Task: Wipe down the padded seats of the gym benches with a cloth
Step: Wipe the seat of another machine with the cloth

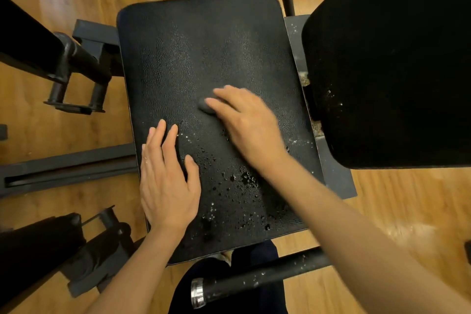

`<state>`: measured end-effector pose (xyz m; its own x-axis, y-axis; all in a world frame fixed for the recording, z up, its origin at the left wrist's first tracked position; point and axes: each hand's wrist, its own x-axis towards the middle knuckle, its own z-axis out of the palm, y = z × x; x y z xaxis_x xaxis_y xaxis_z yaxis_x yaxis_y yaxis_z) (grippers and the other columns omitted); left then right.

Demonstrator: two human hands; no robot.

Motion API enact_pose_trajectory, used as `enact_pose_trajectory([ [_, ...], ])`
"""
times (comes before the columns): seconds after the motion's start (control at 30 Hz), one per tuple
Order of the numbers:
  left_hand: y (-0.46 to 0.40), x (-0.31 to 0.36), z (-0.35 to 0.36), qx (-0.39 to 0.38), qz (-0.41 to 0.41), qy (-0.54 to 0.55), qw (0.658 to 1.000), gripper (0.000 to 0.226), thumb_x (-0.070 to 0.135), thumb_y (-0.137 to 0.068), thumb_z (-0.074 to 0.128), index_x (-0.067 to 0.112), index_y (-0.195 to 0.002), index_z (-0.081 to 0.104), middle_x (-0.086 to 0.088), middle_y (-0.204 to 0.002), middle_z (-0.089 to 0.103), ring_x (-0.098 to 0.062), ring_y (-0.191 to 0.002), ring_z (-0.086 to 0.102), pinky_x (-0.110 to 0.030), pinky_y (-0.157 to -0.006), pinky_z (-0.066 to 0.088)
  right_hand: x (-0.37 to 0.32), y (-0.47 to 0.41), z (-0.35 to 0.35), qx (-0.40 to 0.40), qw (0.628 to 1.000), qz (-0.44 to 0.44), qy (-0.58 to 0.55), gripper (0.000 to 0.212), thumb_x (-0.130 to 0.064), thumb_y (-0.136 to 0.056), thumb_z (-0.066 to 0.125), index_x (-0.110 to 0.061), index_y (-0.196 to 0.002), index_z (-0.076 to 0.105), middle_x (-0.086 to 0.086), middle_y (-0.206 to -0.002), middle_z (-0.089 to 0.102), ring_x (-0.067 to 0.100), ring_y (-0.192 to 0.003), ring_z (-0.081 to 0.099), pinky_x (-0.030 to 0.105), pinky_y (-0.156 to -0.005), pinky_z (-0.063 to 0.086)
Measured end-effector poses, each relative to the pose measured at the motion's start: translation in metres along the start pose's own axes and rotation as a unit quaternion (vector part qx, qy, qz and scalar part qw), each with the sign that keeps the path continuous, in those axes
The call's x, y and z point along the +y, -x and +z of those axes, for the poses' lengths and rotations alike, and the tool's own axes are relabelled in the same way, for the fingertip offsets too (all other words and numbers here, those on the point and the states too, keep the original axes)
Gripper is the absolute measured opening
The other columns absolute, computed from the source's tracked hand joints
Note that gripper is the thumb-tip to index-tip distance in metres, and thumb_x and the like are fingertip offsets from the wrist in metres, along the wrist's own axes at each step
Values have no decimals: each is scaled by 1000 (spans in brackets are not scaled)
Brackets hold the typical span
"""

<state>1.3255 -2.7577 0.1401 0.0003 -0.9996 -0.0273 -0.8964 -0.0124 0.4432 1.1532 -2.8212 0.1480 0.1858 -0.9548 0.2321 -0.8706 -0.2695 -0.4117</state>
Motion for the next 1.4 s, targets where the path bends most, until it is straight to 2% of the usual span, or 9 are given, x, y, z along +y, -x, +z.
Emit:
enact_pose_trajectory([
  [0.2, -1, 0, 2, 1, 4, -6, 1000, 54, 25, -99, 38, 10, -151, 34, -6, -162, 26, -22, -152, 20, -48, -122, 26, 1, 42, -10, 105, 964, 244, -26, 31, -8, -95, 60, -6, -125, 65, 10, -137, 56, 27, -136, 45, 44, -113, 37],
  [0.4, 0, 2, 1, -7, -4, -4, 1000, 53, 17, -100, 45, 11, -151, 33, -5, -162, 25, -21, -153, 19, -49, -121, 26, 12, 29, -8, -38, 998, -29, -40, 31, -5, -94, 61, -8, -125, 66, 10, -136, 58, 28, -133, 48, 44, -109, 41],
  [0.6, -1, 0, 1, -7, -7, -2, 1000, 53, 22, -99, 40, 12, -151, 34, -3, -163, 25, -19, -153, 17, -44, -124, 22, 5, 47, -14, 83, 973, 208, -59, 30, -5, -94, 61, -8, -123, 67, 8, -138, 56, 27, -139, 41, 48, -117, 29],
  [0.7, 0, 2, 1, -6, -6, -7, 1000, 53, 16, -99, 47, 10, -150, 36, -5, -162, 26, -22, -153, 19, -46, -124, 22, -32, 30, 12, 12, 993, 66, -96, 32, 0, -91, 64, -6, -122, 67, 10, -135, 59, 31, -137, 44, 46, -118, 30],
  [0.8, -1, 2, 1, 0, -5, -4, 1000, 52, 17, -99, 46, 10, -150, 36, -5, -162, 27, -21, -153, 19, -46, -123, 22, 14, 26, -6, -58, 995, -40, -70, 35, 1, -93, 57, -10, -124, 67, 9, -138, 57, 29, -137, 44, 42, -117, 32],
  [0.93, -2, 1, 2, 4, 1, 6, 1000, 53, 23, -99, 41, 10, -150, 36, -4, -162, 27, -20, -153, 19, -43, -124, 21, 42, 33, -27, 82, 976, 182, -89, 29, 0, -95, 56, -7, -120, 68, 9, -136, 58, 27, -137, 44, 49, -112, 37],
  [1.0, -1, 0, 2, 4, 2, 7, 1000, 53, 23, -99, 41, 10, -150, 36, -4, -162, 27, -19, -153, 19, -42, -125, 20, 8, 17, -9, 106, 969, 213, -61, 27, -3, -94, 59, -7, -119, 69, 8, -134, 60, 29, -136, 45, 48, -111, 38],
  [1.17, -1, 2, 2, 12, -1, -3, 1000, 52, 21, -101, 42, 12, -152, 34, -3, -162, 25, -18, -153, 18, -38, -125, 17, 0, -30, 9, 2, 998, -2, -70, 28, -19, -95, 60, -9, -120, 69, 6, -130, 62, 30, -132, 48, 40, -108, 43],
  [1.4, 7, -2, -6, 0, 12, 27, 1000, 53, 28, -103, 34, 10, -154, 32, -3, -165, 21, -16, -154, 12, -33, -126, 7, -14, 42, -6, -64, 991, -40, -110, 29, -17, -96, 59, -9, -121, 68, 7, -135, 60, 27, -137, 44, 39, -117, 32],
])
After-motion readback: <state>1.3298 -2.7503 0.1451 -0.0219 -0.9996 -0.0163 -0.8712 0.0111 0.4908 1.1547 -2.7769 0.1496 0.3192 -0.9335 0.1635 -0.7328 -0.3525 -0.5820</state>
